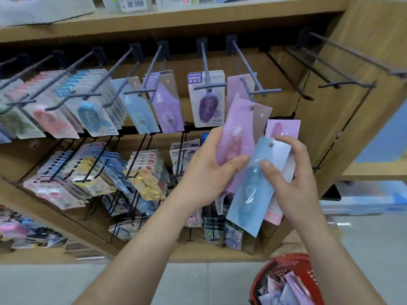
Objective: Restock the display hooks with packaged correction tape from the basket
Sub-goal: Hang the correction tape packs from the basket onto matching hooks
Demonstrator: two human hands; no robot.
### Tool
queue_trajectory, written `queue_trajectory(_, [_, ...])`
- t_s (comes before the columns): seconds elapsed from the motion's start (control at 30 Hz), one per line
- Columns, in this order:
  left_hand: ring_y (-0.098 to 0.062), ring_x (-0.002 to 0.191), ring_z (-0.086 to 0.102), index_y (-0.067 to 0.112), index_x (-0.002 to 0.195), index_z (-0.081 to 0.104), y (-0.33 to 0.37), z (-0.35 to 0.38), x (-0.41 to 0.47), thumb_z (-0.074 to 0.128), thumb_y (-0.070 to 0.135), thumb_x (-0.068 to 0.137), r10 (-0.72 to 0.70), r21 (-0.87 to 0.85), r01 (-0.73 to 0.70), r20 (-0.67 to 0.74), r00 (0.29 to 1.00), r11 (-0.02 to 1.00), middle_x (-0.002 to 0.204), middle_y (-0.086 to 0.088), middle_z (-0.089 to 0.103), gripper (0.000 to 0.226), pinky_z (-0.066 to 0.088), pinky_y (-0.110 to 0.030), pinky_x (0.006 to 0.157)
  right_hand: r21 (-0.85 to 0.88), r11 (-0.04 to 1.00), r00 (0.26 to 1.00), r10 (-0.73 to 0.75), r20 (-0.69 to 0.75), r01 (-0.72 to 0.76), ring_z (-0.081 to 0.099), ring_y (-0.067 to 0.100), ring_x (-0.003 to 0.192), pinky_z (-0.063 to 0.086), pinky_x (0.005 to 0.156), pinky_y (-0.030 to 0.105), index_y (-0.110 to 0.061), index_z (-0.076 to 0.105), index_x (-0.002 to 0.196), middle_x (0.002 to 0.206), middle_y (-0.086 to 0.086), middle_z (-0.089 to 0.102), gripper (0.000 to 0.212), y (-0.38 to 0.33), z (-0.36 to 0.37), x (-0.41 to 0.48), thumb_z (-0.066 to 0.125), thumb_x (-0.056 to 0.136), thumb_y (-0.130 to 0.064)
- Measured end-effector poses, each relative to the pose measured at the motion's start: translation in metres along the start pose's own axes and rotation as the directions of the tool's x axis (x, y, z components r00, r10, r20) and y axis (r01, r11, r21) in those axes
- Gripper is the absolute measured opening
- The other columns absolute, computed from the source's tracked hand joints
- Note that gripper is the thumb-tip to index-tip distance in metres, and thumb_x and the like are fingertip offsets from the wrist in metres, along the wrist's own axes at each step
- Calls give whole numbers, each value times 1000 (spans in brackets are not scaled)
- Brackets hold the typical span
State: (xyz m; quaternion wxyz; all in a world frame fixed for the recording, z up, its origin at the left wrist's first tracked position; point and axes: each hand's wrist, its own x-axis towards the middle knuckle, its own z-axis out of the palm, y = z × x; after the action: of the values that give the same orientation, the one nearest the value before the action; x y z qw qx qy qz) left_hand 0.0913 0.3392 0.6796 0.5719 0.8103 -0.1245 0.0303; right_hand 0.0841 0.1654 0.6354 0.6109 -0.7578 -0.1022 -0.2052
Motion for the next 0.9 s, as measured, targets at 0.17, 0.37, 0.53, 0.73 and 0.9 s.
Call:
queue_trajectory(0.17, [-17, 113, 63, 37, 121, 53, -5, 15, 17, 68, 38, 83, -10, -55, 8, -26, 1000, 998, 118, 8, 67, 41, 50, -53, 97, 9, 1000, 1000, 1, -29, -1, 56, 10, 111, 48, 100, 45, -63, 46, 111, 113, -35, 51, 38, 0, -10, 1, 63, 81, -46])
queue_trajectory(0.37, [-19, 114, 63, 37, 134, 44, -3, 28, 24, 66, 51, 78, -79, -101, 70, -93, 993, 992, 126, 6, 64, 62, 52, -58, 92, 46, 999, 1000, 27, -11, -27, 57, 13, 113, 49, 100, 47, -50, 49, 118, 117, -23, 54, 39, 3, -15, -2, 66, 84, -43])
queue_trajectory(0.53, [-17, 109, 64, 67, 133, 27, -14, 19, 13, 70, 24, 90, -1, -82, -2, -43, 999, 997, 130, 1, 56, 75, 58, -44, 86, 126, 990, 998, 66, -5, -65, 58, 2, 111, 52, 88, 20, -51, 37, 131, 126, -26, 51, 58, 2, -20, -1, 67, 86, -30])
queue_trajectory(0.73, [-17, 101, 68, 57, 126, 55, -34, 24, 16, 77, 20, 84, -38, -29, 31, -277, 960, 999, 121, -1, 68, 60, 57, -33, 88, 240, 955, 983, 182, -17, -173, 64, -4, 104, 53, 79, 15, -49, 18, 145, 119, -24, 61, 87, 4, -23, -4, 70, 79, -26])
queue_trajectory(0.9, [-11, 115, 58, 40, 142, 48, -31, 32, 62, 72, 32, 89, 2, 195, 78, -381, 924, 978, 131, 7, 64, 59, 46, -26, 97, 307, 918, 963, 269, -16, -251, 65, 0, 104, 55, 80, 20, -44, 27, 147, 116, -23, 66, 84, 9, -22, -4, 73, 79, -28])
